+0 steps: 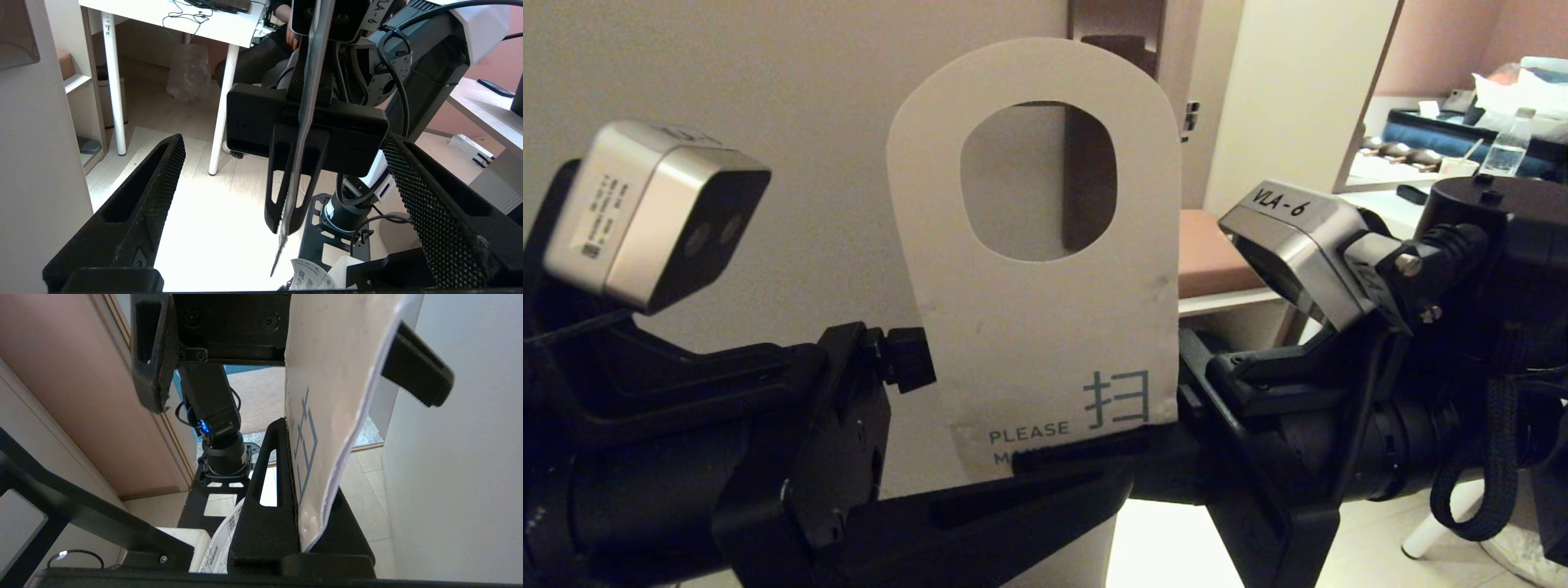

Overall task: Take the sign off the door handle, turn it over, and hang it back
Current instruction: Hand it to the other hand

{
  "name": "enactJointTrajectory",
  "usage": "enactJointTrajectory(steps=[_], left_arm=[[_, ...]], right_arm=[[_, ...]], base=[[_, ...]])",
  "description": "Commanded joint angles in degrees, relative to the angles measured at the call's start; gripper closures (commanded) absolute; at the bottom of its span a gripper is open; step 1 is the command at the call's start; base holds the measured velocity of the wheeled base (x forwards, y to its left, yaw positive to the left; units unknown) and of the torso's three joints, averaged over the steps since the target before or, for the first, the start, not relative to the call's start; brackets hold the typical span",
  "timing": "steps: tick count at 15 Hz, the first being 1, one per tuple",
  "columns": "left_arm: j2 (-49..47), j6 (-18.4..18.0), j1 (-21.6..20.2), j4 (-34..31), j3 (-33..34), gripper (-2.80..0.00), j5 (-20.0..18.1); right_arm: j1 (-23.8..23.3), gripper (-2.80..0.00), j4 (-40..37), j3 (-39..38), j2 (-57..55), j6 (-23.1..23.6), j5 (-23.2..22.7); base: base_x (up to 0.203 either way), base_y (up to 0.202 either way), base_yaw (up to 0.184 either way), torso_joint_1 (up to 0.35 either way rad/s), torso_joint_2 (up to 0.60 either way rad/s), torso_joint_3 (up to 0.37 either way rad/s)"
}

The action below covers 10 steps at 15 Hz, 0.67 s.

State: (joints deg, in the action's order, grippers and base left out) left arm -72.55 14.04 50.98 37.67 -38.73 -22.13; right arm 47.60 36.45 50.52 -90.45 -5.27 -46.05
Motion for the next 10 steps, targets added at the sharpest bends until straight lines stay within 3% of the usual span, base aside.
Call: enactJointTrajectory(steps=[1,10], left_arm=[[0.04,0.02,0.00,0.21,-0.03,-2.80,-0.11],[-1.14,-0.15,0.17,2.32,-0.33,-2.80,-0.11]], right_arm=[[0.03,0.00,0.20,0.28,0.01,-0.01,-0.27],[0.47,0.00,0.20,0.37,0.01,-0.01,-0.27]], base=[[0.000,0.000,0.000,0.000,0.00,0.000],[0.000,0.000,0.000,0.000,0.00,0.000]])
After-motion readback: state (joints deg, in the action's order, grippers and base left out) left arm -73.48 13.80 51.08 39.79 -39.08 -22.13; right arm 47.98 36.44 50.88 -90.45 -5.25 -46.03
